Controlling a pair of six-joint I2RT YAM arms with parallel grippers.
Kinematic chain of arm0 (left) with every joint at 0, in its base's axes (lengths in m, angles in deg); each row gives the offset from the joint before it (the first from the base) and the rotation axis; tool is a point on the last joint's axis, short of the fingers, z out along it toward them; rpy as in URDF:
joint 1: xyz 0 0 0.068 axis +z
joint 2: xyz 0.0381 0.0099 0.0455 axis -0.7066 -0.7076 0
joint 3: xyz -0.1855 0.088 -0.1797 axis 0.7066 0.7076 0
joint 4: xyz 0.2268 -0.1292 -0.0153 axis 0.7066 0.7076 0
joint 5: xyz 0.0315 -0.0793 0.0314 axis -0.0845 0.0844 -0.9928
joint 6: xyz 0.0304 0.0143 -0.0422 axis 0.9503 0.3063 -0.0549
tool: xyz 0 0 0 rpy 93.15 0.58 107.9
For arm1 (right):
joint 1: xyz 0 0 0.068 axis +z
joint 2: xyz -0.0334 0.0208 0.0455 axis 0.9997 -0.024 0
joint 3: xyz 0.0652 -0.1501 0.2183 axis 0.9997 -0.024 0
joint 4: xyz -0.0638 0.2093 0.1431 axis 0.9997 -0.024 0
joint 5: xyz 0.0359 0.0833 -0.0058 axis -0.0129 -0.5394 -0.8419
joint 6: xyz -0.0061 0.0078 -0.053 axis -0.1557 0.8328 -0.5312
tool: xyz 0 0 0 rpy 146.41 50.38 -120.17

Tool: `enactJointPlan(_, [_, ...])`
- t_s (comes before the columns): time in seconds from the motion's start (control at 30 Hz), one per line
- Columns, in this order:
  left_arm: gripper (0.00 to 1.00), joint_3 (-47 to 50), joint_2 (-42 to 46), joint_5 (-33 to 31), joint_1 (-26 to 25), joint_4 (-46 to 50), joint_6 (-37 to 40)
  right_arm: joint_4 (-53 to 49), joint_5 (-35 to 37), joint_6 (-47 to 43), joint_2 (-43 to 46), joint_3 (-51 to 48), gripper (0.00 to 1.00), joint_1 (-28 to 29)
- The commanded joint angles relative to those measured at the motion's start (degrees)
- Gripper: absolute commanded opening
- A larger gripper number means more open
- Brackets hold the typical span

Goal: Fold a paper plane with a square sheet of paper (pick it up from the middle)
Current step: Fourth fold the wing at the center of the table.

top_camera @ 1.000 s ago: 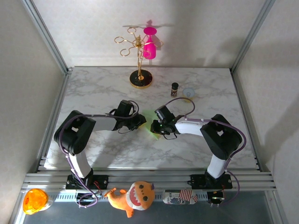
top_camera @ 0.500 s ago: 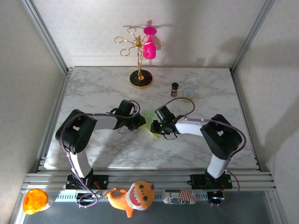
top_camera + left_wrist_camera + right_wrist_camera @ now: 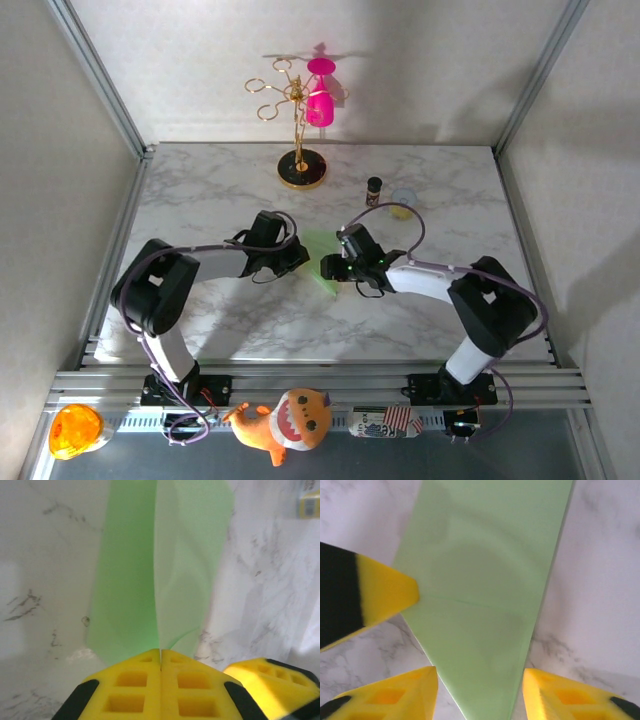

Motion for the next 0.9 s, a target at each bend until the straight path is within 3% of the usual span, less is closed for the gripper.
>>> enactJointPlan(0.0, [0.02,2.1,4.5,-5.9,-0.9,-1.2,-6.3,6.1,7.0,-8.8,4.9,-2.7,0.58,0.0])
enactJointPlan(0.27, [0.03,6.6,10.4,-16.8,-5.1,-5.2,-18.3,16.3,19.6,-23.1,7.5,-9.5,0.69,6.1])
enactJointPlan(0.47, [0.03,7.4,11.5,-20.8,-6.8,-4.5,-21.1,26.7,20.2,-33.1,4.9,-13.9,0.69,10.6])
enactJointPlan(0.87, [0.03,7.2,10.9,-20.8,-7.5,-3.7,-21.3,39.3,27.9,-43.2,-6.7,-12.7,0.51,15.4])
